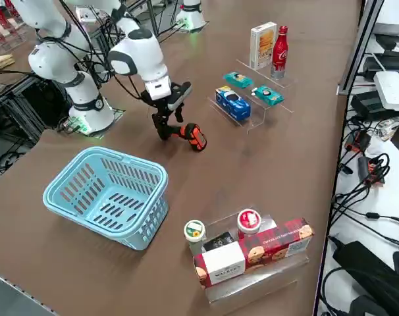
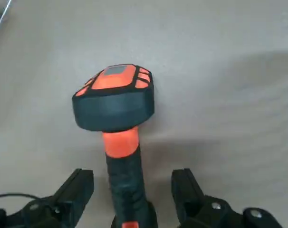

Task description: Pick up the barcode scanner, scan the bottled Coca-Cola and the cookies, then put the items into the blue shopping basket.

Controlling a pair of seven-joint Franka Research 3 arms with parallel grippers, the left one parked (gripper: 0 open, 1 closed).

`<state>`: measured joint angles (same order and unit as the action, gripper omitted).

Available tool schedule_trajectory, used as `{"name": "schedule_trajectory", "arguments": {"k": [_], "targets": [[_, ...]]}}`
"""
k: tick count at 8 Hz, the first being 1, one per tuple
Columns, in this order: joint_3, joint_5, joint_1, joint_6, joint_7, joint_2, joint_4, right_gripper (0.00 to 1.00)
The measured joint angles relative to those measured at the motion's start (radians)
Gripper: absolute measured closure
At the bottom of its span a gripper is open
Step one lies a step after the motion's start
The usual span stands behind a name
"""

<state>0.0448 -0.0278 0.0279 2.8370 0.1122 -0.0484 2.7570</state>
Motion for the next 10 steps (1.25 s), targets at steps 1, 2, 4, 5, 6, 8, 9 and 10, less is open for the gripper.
{"name": "schedule_trajectory", "arguments": {"k": [1,2,4,5,6,8,9,10], "targets": [[0.0,0.0,0.0,0.04,-0.002,0.025,-0.001,0.0],[0.0,0.0,0.0,0.076,-0.003,0.05,-0.002,0.0],[0.0,0.0,0.0,0.106,-0.003,0.086,-0.01,0.02],[0.0,0.0,0.0,0.111,-0.003,0.095,-0.015,0.03],[0.0,0.0,0.0,0.112,-0.003,0.097,-0.018,0.13],[-0.002,0.0,0.001,0.12,-0.003,0.1,-0.019,0.41],[-0.005,-0.001,0.001,0.121,-0.003,0.101,-0.021,0.56],[-0.005,-0.001,0.001,0.121,-0.003,0.102,-0.022,0.56]]}}
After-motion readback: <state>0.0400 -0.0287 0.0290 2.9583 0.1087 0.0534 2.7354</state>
